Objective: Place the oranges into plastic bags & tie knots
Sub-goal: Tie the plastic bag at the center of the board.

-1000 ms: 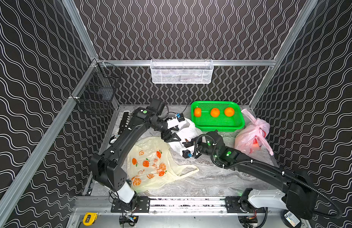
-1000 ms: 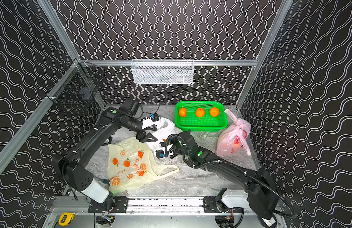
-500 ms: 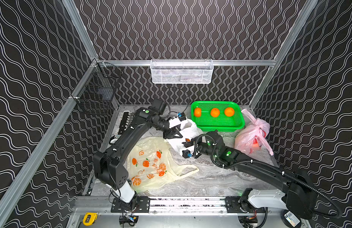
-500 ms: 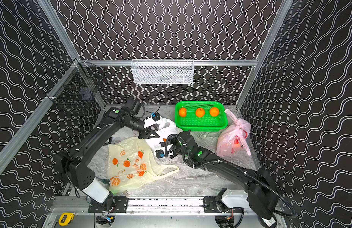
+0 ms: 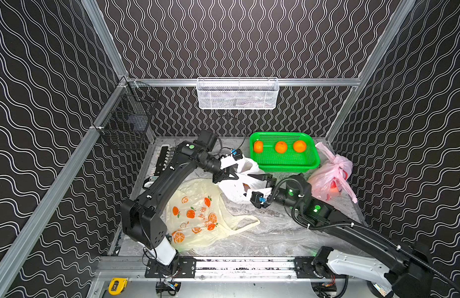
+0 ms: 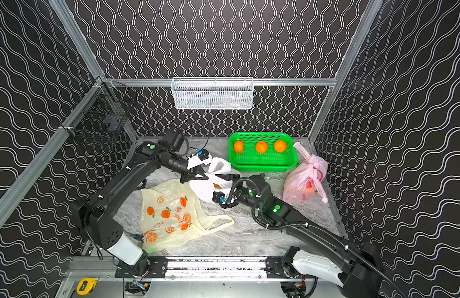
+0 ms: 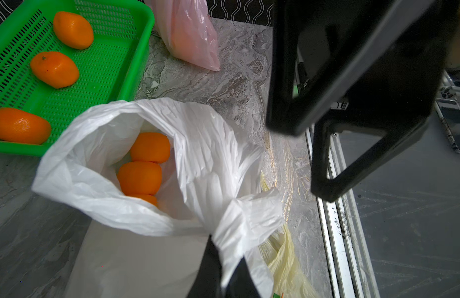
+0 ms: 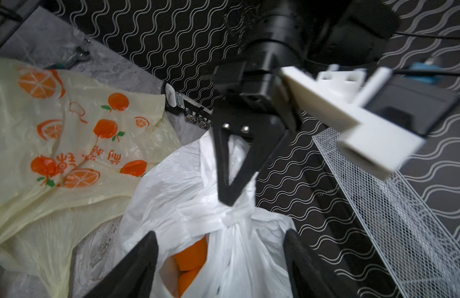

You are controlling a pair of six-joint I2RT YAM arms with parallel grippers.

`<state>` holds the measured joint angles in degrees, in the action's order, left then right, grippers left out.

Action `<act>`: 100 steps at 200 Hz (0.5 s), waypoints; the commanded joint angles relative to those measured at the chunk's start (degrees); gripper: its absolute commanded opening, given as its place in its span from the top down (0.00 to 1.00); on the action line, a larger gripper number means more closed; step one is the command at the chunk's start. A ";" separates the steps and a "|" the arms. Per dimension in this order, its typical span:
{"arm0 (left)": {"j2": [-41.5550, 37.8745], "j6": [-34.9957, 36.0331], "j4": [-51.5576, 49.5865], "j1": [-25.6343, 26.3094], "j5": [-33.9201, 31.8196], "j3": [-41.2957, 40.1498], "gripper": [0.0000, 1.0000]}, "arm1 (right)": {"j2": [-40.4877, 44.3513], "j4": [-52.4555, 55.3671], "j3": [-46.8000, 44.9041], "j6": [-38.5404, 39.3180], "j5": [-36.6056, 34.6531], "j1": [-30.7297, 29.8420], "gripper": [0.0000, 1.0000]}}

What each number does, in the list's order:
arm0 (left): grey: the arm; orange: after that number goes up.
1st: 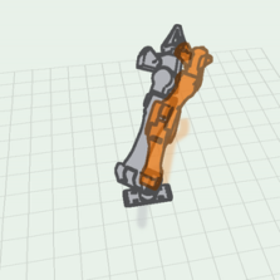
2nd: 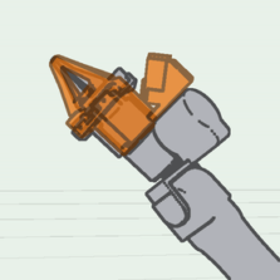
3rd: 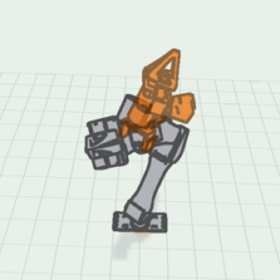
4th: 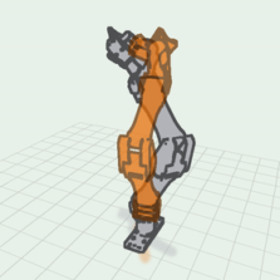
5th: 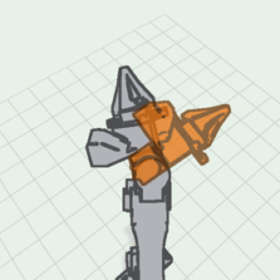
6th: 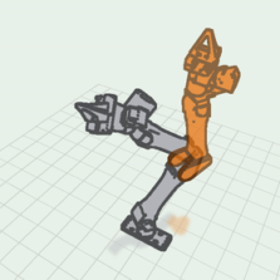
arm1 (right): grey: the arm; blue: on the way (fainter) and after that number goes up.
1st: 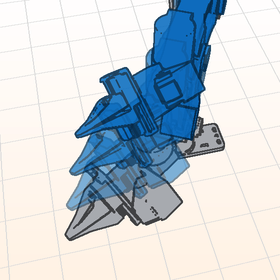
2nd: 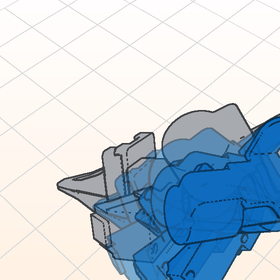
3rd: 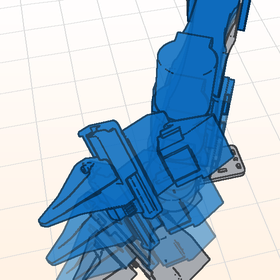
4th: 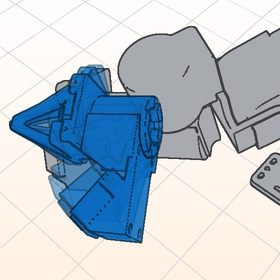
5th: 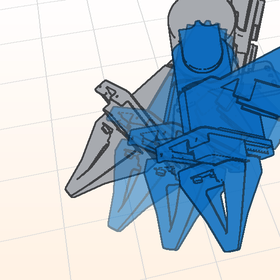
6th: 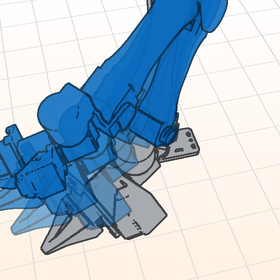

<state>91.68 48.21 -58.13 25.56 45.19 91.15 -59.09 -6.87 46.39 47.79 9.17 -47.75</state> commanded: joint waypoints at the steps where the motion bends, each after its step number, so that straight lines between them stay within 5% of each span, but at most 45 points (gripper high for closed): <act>1: -3.04 2.30 8.50 0.09 -1.12 -4.47 1.00 | 0.02 4.68 5.01 -17.86 -5.61 0.45 0.33; 20: -5.69 3.28 14.78 0.08 -1.42 -7.92 1.00 | -4.06 17.70 15.68 -25.89 -6.63 1.88 0.40; 39: -8.63 4.25 22.55 0.10 -1.05 -12.81 1.00 | -10.69 31.52 26.60 -30.14 2.41 7.29 0.47; 100: -14.09 9.30 38.97 0.06 -2.71 -24.26 1.00 | -22.91 44.62 43.52 -36.72 20.63 15.56 0.63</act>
<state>78.32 54.37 -28.36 25.56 43.20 69.06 -77.97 28.56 83.74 15.31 21.26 -33.06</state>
